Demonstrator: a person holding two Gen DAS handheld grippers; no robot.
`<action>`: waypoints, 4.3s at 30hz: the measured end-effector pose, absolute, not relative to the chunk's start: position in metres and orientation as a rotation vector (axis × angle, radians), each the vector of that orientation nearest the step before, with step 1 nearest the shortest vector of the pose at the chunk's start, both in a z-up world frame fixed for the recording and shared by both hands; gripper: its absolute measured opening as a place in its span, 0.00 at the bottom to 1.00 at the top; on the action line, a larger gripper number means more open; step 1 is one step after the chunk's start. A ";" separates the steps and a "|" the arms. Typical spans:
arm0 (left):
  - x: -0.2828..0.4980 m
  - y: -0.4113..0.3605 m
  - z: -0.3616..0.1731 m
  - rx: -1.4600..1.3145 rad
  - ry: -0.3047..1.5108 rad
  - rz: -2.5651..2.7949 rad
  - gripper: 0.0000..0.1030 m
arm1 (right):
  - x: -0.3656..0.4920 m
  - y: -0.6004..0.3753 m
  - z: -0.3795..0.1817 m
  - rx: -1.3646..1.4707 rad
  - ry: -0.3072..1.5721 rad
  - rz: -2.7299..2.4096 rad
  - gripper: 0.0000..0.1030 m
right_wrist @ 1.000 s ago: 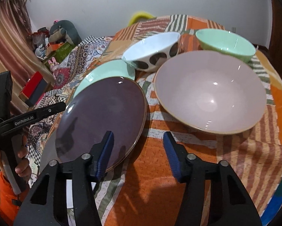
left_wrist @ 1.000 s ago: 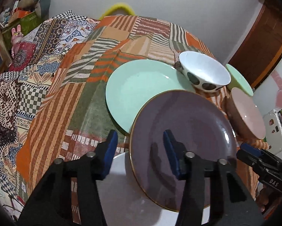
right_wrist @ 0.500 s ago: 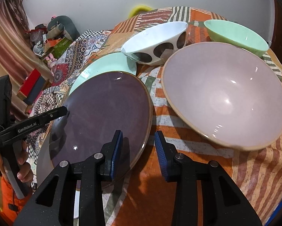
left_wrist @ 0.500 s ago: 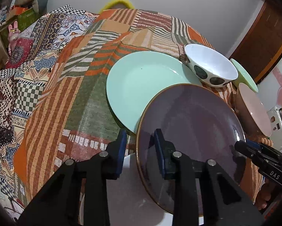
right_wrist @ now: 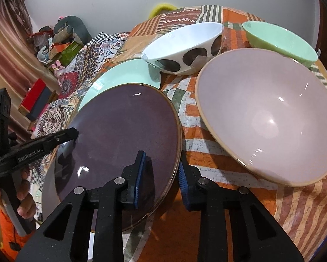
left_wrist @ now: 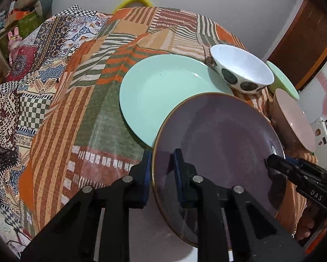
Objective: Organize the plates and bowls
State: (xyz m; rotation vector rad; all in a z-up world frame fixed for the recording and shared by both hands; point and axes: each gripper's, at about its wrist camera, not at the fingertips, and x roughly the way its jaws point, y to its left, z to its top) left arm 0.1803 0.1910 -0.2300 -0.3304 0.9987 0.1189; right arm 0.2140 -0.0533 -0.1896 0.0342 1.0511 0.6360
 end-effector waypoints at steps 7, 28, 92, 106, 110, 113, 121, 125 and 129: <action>0.169 0.184 -0.228 -0.338 1.011 0.124 0.19 | 0.211 -0.055 -0.186 0.033 1.054 0.631 0.25; 0.120 0.141 -0.165 -0.316 0.916 0.074 0.18 | 0.178 -0.083 -0.144 0.047 0.925 0.626 0.25; 0.159 0.025 -0.239 -0.228 1.212 -0.075 0.19 | 0.162 -0.185 -0.207 0.145 1.084 0.448 0.25; 0.140 0.029 -0.216 -0.234 1.150 -0.082 0.19 | 0.155 -0.187 -0.189 0.087 1.041 0.416 0.28; 0.128 0.032 -0.190 -0.218 1.076 -0.081 0.22 | 0.150 -0.188 -0.173 0.083 1.002 0.423 0.30; 0.117 0.036 -0.170 -0.207 1.019 -0.070 0.23 | 0.145 -0.184 -0.160 0.082 0.966 0.433 0.34; 0.087 0.057 -0.132 -0.221 0.874 -0.008 0.40 | 0.135 -0.160 -0.127 0.062 0.860 0.484 0.45; 0.071 0.077 -0.121 -0.222 0.831 0.043 0.42 | 0.132 -0.143 -0.115 0.050 0.825 0.519 0.49; 0.059 0.096 -0.119 -0.234 0.804 0.098 0.48 | 0.131 -0.124 -0.110 0.038 0.805 0.554 0.52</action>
